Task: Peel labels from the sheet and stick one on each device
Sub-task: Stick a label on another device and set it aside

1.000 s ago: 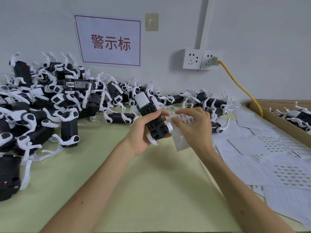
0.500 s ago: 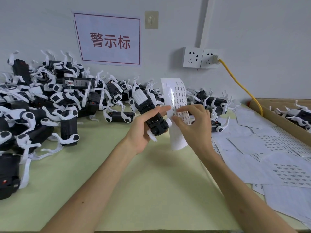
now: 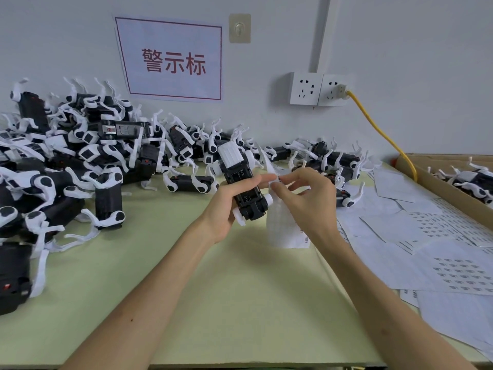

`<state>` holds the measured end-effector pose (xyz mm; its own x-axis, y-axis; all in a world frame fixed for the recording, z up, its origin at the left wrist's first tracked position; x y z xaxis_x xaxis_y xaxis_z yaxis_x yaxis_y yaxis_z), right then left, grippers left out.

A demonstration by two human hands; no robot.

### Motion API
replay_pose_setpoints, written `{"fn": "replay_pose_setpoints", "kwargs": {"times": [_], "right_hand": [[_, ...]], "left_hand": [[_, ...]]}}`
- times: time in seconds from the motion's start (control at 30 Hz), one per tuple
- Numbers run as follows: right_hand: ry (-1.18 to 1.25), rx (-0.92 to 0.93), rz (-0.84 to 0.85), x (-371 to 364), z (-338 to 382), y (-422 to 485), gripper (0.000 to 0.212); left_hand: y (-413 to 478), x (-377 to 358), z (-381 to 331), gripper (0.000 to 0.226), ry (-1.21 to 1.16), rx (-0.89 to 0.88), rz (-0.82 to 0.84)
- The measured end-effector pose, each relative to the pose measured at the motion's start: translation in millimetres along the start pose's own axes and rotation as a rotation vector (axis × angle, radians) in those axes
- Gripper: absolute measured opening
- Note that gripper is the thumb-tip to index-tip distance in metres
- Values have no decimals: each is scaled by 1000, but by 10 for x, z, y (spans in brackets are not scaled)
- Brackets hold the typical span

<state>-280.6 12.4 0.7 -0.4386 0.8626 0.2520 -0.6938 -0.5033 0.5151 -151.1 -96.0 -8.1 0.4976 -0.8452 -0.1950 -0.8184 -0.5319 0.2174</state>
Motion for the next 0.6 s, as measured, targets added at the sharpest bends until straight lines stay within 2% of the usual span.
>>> {"fn": "replay_pose_setpoints", "kwargs": {"times": [0.23, 0.37, 0.47, 0.6], "right_hand": [[55, -23, 37, 10, 4, -15, 13], [98, -68, 52, 7, 9, -10, 18], [158, -137, 68, 15, -5, 5, 19], [213, -226, 95, 23, -28, 15, 20]], "left_hand": [[2, -2, 1, 37, 6, -45, -30], [1, -2, 5, 41, -14, -38, -36], [-2, -22, -7, 46, -22, -41, -25], [0, -46, -6, 42, -52, -48, -13]]}}
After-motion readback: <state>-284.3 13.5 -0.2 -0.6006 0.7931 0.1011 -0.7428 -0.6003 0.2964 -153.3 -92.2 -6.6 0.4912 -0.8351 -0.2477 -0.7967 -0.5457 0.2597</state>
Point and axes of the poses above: each hand's wrist, its own y-axis towards the middle knuckle, its own x-axis out of the back of the hand, z = x × y, the point moved 3 cm from there along y, towards the middle knuckle, and after that the axes turned 5 degrees about -x, right-handed, at the moved point
